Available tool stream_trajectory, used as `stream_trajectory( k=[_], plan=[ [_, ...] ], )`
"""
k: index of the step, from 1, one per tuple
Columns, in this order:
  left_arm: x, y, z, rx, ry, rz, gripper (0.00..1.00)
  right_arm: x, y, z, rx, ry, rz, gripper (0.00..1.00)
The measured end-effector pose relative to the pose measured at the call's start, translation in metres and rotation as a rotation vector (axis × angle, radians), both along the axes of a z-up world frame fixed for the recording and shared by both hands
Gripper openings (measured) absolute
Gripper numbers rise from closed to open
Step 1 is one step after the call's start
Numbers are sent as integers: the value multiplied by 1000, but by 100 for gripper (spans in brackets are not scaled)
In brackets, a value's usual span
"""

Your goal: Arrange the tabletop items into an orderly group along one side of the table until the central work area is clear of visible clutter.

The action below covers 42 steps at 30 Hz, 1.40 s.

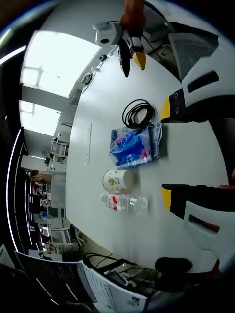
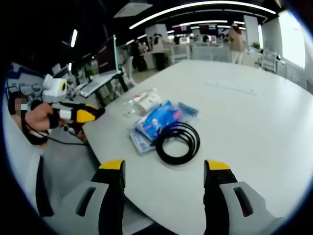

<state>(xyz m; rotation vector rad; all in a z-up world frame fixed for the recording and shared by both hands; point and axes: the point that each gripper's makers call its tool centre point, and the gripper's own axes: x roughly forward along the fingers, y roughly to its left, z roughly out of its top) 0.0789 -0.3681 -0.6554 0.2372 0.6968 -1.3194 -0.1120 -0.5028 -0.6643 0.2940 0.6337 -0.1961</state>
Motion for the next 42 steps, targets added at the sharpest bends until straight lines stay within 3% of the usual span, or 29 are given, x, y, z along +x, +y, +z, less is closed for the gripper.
stream_trajectory(
  k=[14,42],
  plan=[
    [-8,-12,7,-13,2,-23,49,4,-1,6,4,-20,-1,61],
    [6,4,1,1,11,43,48,-2,-1,4,22,-25,-25,59]
  ],
)
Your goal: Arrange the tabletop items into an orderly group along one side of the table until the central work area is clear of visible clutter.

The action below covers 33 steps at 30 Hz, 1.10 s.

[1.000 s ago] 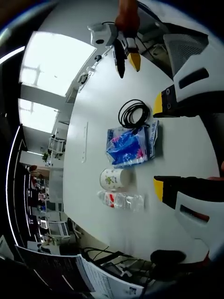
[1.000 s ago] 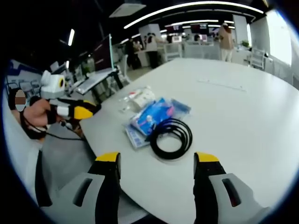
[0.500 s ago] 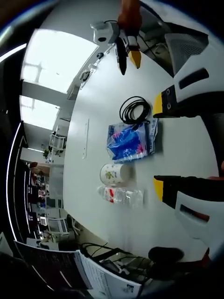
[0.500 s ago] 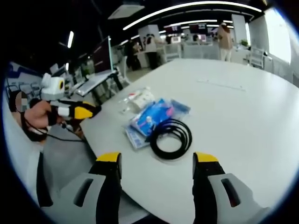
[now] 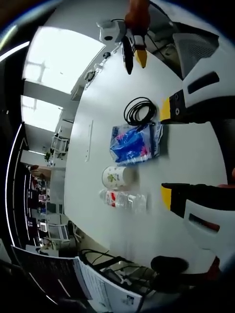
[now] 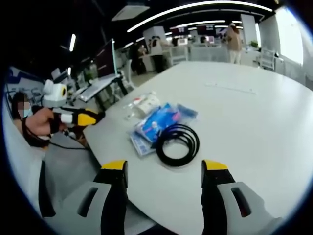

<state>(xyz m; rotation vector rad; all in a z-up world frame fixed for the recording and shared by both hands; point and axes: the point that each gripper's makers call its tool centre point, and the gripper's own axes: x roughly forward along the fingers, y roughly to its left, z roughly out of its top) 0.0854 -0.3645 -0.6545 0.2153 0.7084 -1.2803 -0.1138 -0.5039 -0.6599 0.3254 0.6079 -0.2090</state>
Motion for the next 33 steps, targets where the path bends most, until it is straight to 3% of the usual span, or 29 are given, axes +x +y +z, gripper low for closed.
stream_trajectory(
  k=[23,33],
  plan=[
    [7,-2,-2,3,1,2,47,-11,-1,-6,25,-9,-61,57],
    [22,-5,-8,6,23,55,46,-15,-1,-8,37,-9,-78,56]
  ],
)
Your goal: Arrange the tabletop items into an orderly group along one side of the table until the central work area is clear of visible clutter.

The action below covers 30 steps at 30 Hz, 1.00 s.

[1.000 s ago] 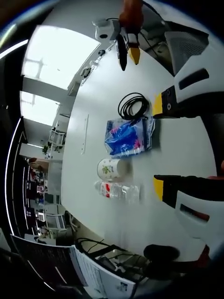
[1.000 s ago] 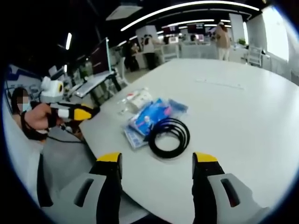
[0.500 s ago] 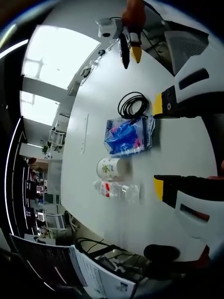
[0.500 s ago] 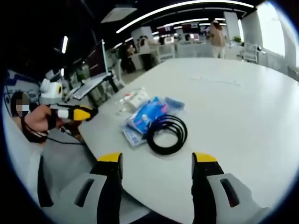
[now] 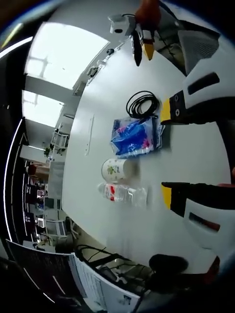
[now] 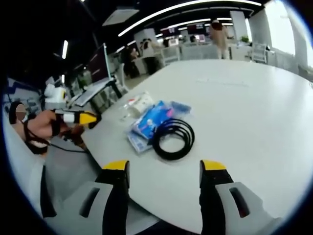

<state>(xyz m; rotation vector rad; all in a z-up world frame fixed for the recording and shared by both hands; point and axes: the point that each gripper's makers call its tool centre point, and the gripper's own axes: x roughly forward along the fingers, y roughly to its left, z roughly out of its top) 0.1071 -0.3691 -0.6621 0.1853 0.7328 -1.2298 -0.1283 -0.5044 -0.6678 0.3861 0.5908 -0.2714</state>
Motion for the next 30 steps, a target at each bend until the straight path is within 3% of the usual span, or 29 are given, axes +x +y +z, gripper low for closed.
stream_trajectory(
  k=[9,14,17,23,30],
  plan=[
    [19,-1,-8,34,24,62,44,-2,0,-2,9,0,-22,54],
    [37,-11,-14,91,-6,38,38,-7,0,-4,15,-3,-33,53],
    [51,-18,-17,105,15,44,39,-9,0,-5,20,0,-36,53],
    [79,-39,-11,101,2,66,40,-14,-4,-6,22,-3,-56,52],
    [90,-57,-14,108,-12,56,41,-17,-8,-5,24,-4,-70,51]
  ],
)
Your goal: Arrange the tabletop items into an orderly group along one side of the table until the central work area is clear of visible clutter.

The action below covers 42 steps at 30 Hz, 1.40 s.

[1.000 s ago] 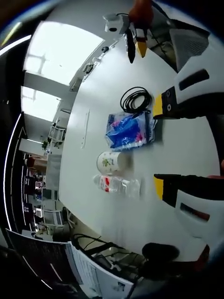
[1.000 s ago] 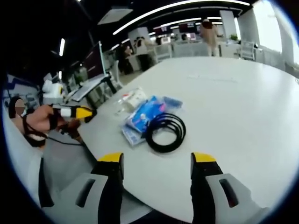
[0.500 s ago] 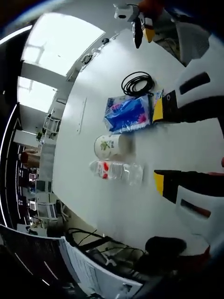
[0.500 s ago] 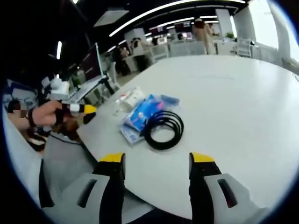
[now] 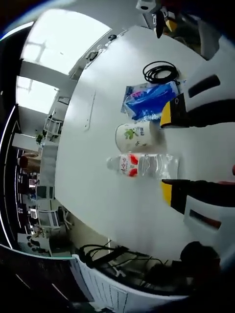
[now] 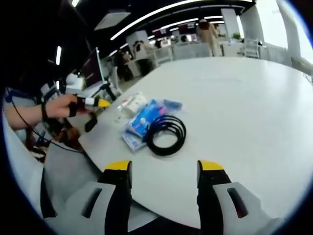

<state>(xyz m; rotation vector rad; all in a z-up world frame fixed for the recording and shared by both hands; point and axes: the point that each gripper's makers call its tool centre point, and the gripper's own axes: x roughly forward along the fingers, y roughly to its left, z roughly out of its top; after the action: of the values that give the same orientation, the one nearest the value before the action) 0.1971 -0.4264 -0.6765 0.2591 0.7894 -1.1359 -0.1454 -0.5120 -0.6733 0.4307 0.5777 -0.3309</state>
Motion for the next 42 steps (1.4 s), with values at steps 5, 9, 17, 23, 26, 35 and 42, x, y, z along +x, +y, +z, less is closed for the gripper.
stream_trajectory(
  k=[5,9,17,23,26,35,42],
  plan=[
    [4,-8,-5,11,0,-8,41,-2,0,-1,2,5,-6,51],
    [9,-14,-9,18,2,-10,40,-2,2,-2,6,13,-4,51],
    [26,-32,-15,42,-3,-15,40,0,5,-4,13,27,6,50],
    [40,-46,-22,76,-5,-7,40,1,4,-5,15,35,6,50],
    [45,-51,-28,91,11,7,40,0,3,-6,16,38,2,50],
    [46,-61,-53,157,52,-10,38,-8,8,-12,31,50,-19,49],
    [43,-62,-56,162,33,-24,33,-9,6,-13,42,39,-41,48]
  ],
)
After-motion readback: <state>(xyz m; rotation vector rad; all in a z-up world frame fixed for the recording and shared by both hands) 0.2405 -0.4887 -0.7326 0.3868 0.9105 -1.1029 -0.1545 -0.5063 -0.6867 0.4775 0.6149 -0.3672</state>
